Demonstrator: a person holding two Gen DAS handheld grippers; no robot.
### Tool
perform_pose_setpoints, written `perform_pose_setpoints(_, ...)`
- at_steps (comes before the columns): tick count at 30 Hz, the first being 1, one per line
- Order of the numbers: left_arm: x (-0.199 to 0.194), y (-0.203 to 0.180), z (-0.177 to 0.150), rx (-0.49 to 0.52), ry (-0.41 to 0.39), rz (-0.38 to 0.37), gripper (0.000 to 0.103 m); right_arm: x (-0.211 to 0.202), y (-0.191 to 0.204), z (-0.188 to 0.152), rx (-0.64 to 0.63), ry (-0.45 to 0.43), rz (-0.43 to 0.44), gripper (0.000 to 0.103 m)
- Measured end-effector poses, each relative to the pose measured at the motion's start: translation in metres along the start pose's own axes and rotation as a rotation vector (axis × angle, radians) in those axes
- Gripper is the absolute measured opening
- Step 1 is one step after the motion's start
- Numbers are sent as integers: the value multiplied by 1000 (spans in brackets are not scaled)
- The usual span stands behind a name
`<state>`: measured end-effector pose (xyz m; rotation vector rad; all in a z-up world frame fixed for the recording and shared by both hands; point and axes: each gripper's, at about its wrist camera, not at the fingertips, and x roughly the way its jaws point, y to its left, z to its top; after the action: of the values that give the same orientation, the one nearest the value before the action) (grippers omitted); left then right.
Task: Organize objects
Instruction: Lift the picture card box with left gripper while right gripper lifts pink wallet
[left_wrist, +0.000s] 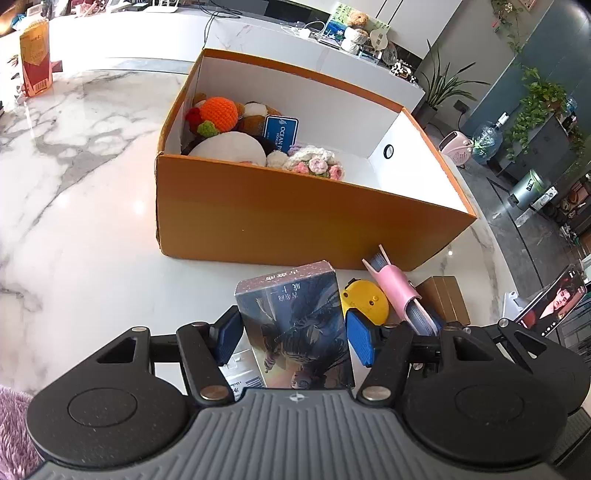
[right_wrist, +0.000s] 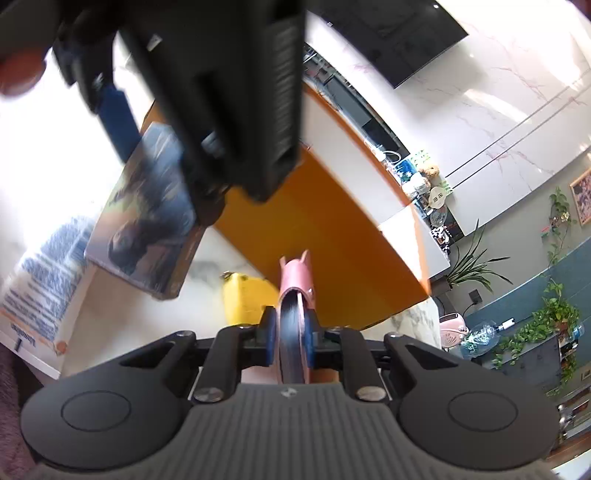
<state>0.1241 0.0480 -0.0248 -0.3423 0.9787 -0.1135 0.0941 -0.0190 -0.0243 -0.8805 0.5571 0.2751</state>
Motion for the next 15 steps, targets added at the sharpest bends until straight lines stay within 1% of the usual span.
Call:
perform_pose_setpoints(2,-6,-3,0,6,-7,-10,70,-9,-10,3,28,-16,18,15)
perform_pose_setpoints(4,-14,-7,0,15,-14,-23,70,-24,-16,5,27,-50,5,15)
perform_pose_setpoints(5,-17,-9,0,19,-17,-30,70,-33,-16,-7,26,-70,-5,15)
perform_pose_setpoints(10,-35,-20,7,43,-31,-75,70,-59,-41,-6,36,-162,-19,15)
perform_pose_setpoints(15,-49,-32,26,80,-59,-110,70,-70,-66,-1,4,-235,-78,15)
